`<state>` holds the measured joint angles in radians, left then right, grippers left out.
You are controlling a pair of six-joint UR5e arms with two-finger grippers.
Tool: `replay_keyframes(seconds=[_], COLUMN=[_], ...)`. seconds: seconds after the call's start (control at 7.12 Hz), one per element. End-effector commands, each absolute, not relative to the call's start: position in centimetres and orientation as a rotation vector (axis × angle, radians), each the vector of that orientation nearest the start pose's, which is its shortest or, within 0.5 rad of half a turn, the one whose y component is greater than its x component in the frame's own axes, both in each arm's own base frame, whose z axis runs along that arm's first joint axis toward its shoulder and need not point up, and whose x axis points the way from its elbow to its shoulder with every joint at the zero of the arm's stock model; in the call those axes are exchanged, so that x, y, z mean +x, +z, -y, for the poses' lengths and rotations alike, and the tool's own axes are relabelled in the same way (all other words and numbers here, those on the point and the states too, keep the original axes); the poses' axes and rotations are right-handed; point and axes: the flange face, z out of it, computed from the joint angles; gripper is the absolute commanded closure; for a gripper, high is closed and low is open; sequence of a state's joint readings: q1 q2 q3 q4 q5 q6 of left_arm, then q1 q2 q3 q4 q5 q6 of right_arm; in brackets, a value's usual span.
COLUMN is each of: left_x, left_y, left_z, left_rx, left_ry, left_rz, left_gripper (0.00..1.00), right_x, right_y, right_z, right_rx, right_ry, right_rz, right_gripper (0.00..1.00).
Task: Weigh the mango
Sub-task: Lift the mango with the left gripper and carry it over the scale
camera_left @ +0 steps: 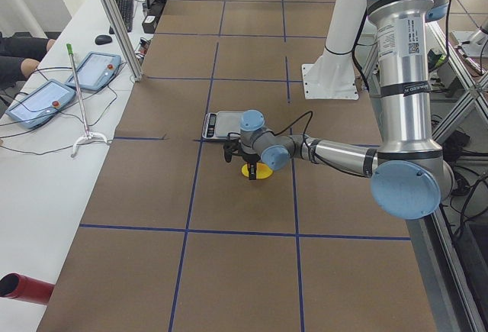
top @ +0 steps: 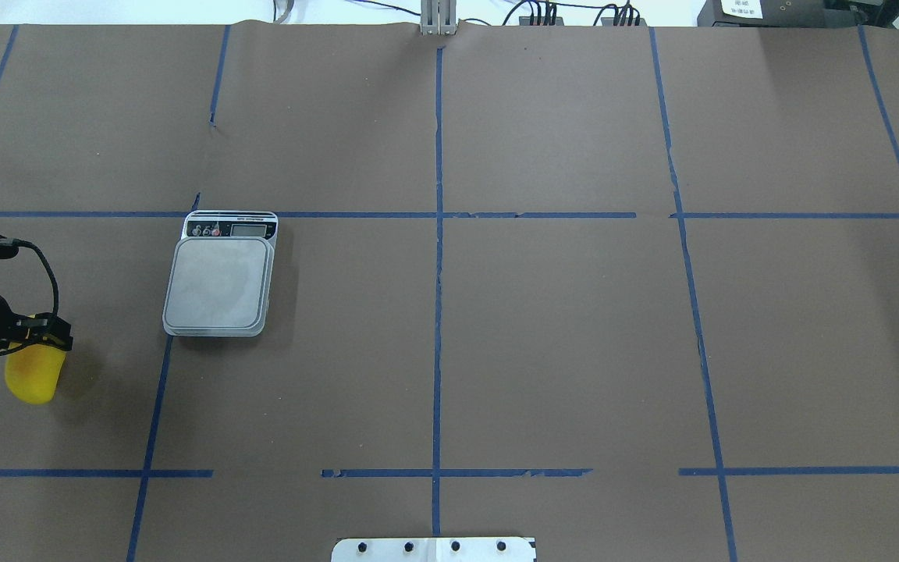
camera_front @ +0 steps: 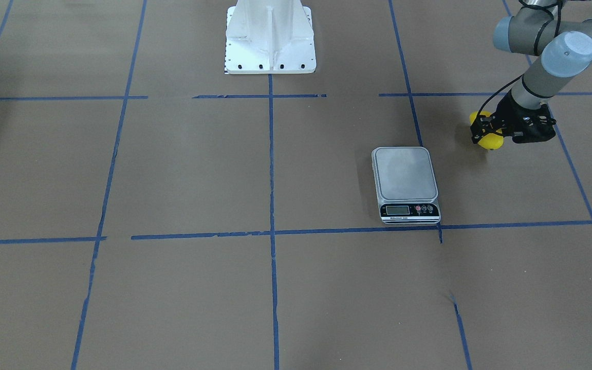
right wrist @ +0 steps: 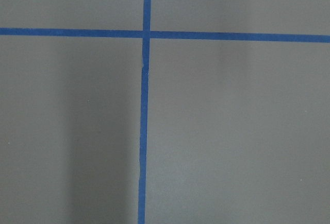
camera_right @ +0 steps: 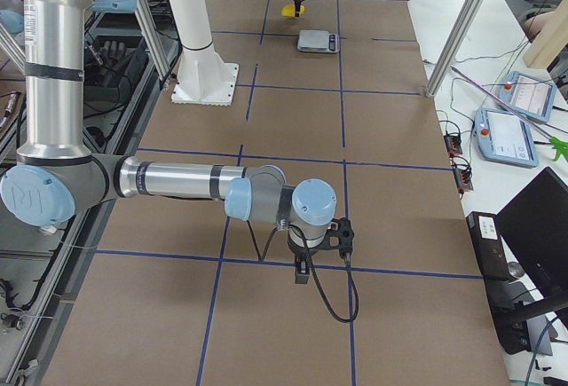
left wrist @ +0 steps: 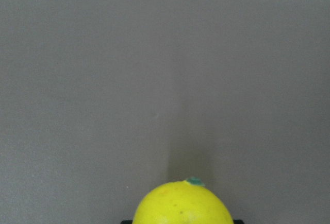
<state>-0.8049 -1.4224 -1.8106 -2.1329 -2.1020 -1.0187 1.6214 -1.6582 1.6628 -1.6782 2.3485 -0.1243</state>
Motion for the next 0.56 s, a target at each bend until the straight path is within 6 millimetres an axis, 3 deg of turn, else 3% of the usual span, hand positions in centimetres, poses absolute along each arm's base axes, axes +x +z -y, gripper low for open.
replay_keyframes(seconds=[0.0,0.28,0.42], left_x=[26.7,32.4,34.6], left_y=[48.7,40.0,38.6], left_z=[41.5,48.4,50.6], left_rx=[0.065,0.069,0.06], left_ry=[-0.074,-0.08,-0.084], left_rz=[-0.882,-0.881,-0.87], left_gripper=[1.0,1.0,1.0], right_x=[8.6,8.6,8.6], right_y=[66.5,66.5,66.5], right_z=[44.3,44.3,44.3], right_rx=[-0.029,-0.029,-0.03], right_ry=[-0.03,-0.03,-0.028], right_rz=[0.783,0.783,0.783], right_gripper=[0.0,0.0,0.0])
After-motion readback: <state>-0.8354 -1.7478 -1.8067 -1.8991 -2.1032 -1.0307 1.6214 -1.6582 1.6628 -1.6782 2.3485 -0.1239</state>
